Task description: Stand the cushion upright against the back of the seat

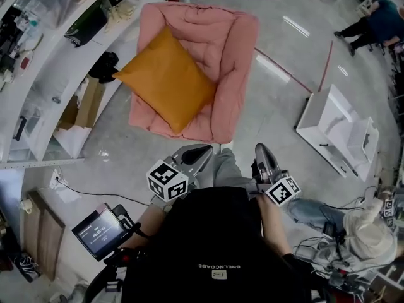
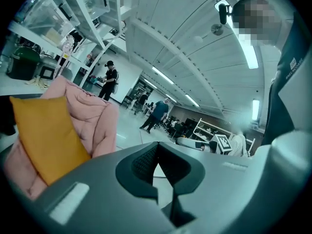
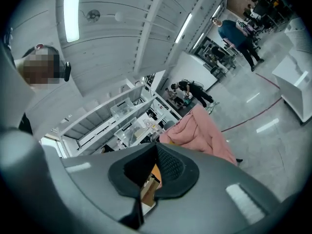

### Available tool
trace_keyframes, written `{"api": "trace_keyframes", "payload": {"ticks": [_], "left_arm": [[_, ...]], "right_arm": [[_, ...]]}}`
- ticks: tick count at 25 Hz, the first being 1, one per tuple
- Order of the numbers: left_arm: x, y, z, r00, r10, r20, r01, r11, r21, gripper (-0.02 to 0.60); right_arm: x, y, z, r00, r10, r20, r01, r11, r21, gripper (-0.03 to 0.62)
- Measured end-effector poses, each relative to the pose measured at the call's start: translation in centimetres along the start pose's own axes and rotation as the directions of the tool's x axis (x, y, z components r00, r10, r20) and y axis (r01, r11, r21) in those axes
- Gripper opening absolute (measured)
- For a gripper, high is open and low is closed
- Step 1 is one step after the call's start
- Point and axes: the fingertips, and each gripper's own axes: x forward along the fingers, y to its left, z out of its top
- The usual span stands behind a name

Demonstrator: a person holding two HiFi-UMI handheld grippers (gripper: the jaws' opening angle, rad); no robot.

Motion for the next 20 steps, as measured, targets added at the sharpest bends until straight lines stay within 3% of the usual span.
{"api": "trace_keyframes", "payload": {"ticks": [13,20], "left_arm": [[7.4,5.5,4.2,0.991,0.133,0.019,-0.133,0.991,-0.027,0.018],[11.6,7.2,6.4,0.971,0.234,0.054,-0.231,0.972,-0.044,0.017]], "right_arm": [[9.2,-5.0,5.4,0.987,0.110,-0.119,-0.107,0.994,0.026,0.000],[13.1,-7.1,8.3,0.955,0.209,-0.210,-0.205,0.978,0.042,0.000]]}}
